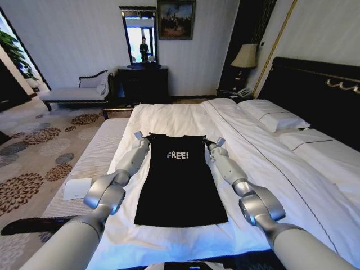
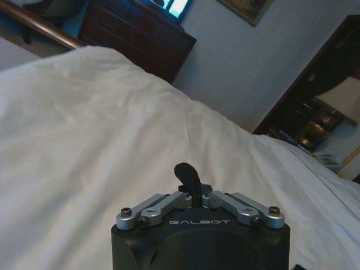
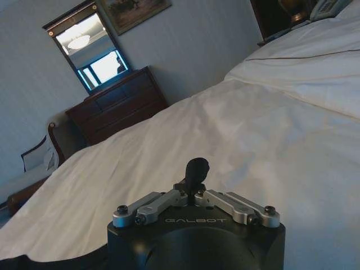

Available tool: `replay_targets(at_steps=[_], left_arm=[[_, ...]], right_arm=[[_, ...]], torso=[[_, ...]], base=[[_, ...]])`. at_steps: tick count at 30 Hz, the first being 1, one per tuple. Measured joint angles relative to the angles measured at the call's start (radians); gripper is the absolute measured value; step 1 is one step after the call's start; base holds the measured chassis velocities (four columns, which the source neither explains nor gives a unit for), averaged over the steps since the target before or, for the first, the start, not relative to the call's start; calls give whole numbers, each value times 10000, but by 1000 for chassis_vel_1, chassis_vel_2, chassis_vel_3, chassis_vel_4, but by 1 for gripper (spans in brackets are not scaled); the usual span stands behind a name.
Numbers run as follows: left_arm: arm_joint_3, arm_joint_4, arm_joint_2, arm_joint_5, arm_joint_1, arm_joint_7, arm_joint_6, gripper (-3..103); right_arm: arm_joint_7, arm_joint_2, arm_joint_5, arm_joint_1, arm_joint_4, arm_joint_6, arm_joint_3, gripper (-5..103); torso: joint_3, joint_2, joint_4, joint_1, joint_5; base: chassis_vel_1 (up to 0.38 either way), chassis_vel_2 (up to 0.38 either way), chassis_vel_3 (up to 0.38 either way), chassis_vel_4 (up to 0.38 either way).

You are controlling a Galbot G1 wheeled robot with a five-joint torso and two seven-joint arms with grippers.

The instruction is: Fold the clothes on the bed.

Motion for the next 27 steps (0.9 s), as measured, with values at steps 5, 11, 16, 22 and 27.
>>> replay_targets(at_steps=[5, 11, 16, 22, 27], left_arm=[[-24, -830, 137, 82, 888, -77, -138, 2], [-99, -1499, 214, 76, 1374, -128, -283, 2], [-167, -2991, 655, -163, 2202, -390, -387, 2], [-305, -4702, 1171, -261, 3429, -651, -512, 2], [-493, -6182, 1656, -485, 4539, -993, -554, 2]], right_arm=[[-133, -70, -1291, -879, 435, 931, -23, 1], [-114, -164, -1615, -1645, 1158, 1352, -30, 1], [45, -499, -1769, -2667, 2773, 1400, -67, 1], [291, -844, -2061, -3530, 4218, 1455, -6, 1], [559, -1207, -2118, -4648, 5827, 1417, 153, 1]], torso=[[0, 1, 3, -2, 0], [-1, 1, -1, -1, 0], [-1, 1, 0, -2, 0], [-1, 1, 2, -2, 1], [-2, 1, 0, -2, -2]], base=[[0, 0, 0, 0], [0, 0, 0, 0], [0, 0, 0, 0], [0, 0, 0, 0], [0, 0, 0, 0]])
